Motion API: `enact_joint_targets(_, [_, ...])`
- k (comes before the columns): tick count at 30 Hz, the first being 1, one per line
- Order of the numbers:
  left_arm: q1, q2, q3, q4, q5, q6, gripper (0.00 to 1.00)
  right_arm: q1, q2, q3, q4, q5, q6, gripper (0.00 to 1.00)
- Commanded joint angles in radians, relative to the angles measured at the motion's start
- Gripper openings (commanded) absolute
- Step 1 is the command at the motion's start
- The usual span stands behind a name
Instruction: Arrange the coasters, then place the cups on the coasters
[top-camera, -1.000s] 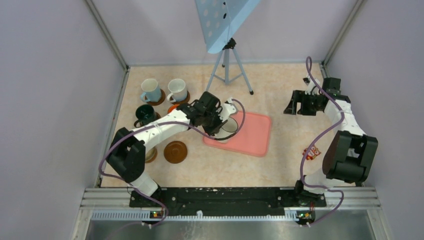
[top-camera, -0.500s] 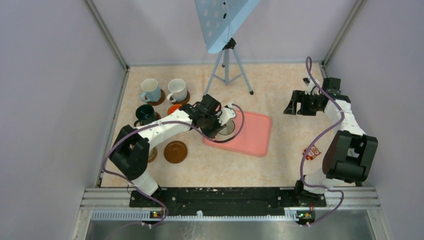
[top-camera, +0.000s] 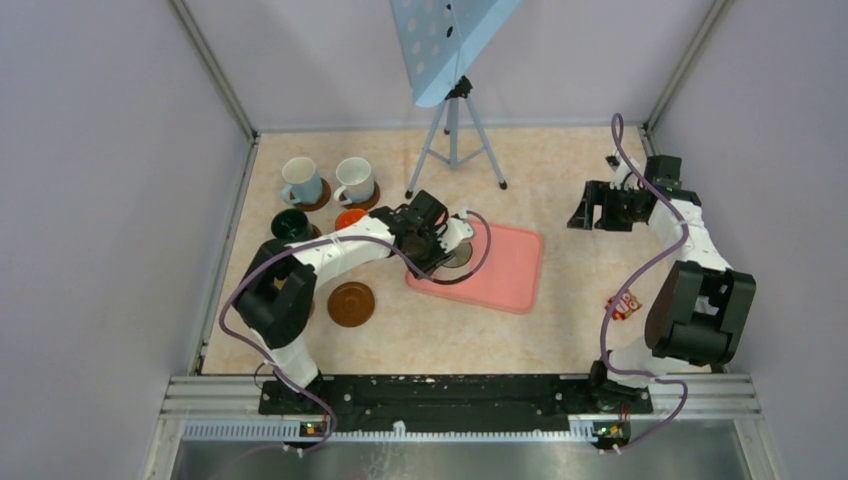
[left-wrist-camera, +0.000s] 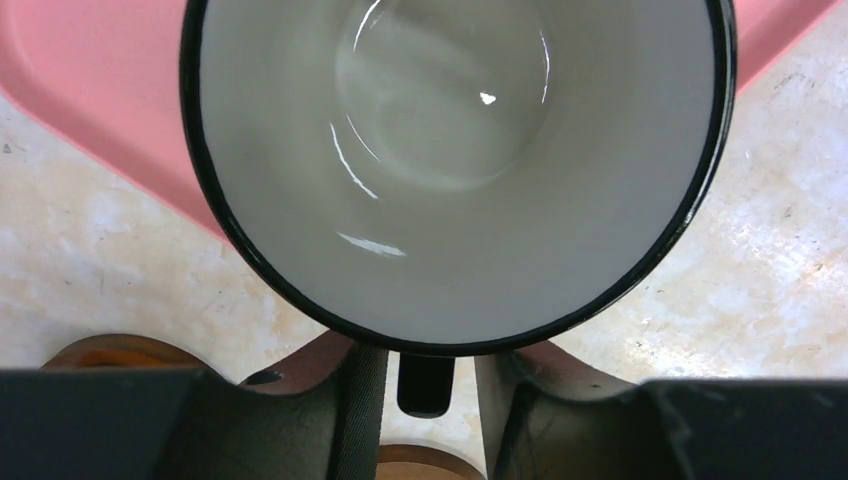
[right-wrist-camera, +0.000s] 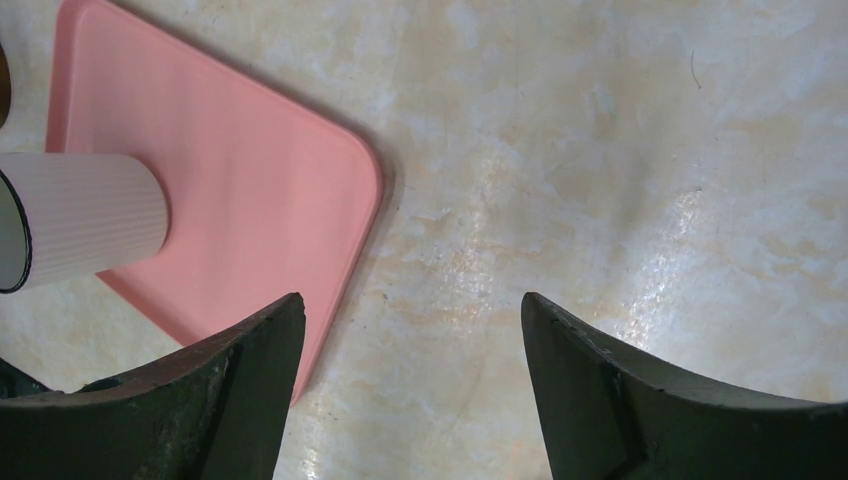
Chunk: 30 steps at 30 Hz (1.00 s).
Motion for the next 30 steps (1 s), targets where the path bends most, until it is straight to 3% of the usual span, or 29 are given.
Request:
enact_joint_targets(1, [-0.002, 0.013, 0.032, 0.026, -0.01, -0.021, 0.36, -0.014, -0.021, 0.004, 0.007, -0.004, -0.016, 0.78])
enact_joint_targets(6, [0.009, -0.026, 0.018, 0.032, 0.003, -0.037, 0.11, -0.014, -0.02, 0.003, 0.009, -0.003, -0.016, 0.78])
enact_joint_targets(7, [0.018, -0.039, 0.012, 0.036, 0.012, -0.038, 0.0, -0.014, -0.02, 0.002, 0.009, -0.004, -0.015, 0.78])
enact_joint_targets(19, [0.111, -0.282, -0.075, 0.123, 0.166, -0.003, 0.0, -0.014, -0.019, 0.001, 0.008, -0.013, -0.012, 0.78])
enact_joint_targets(24, [0.202, -0.371, -0.115, 0.02, 0.242, 0.067, 0.0, -0.014, -0.023, 0.005, 0.0, -0.012, -0.015, 0.78])
enact_joint_targets(30, [0.309, -0.504, -0.203, -0.151, 0.274, 0.252, 0.0, -0.014, -0.024, -0.009, 0.005, -0.024, -0.004, 0.78])
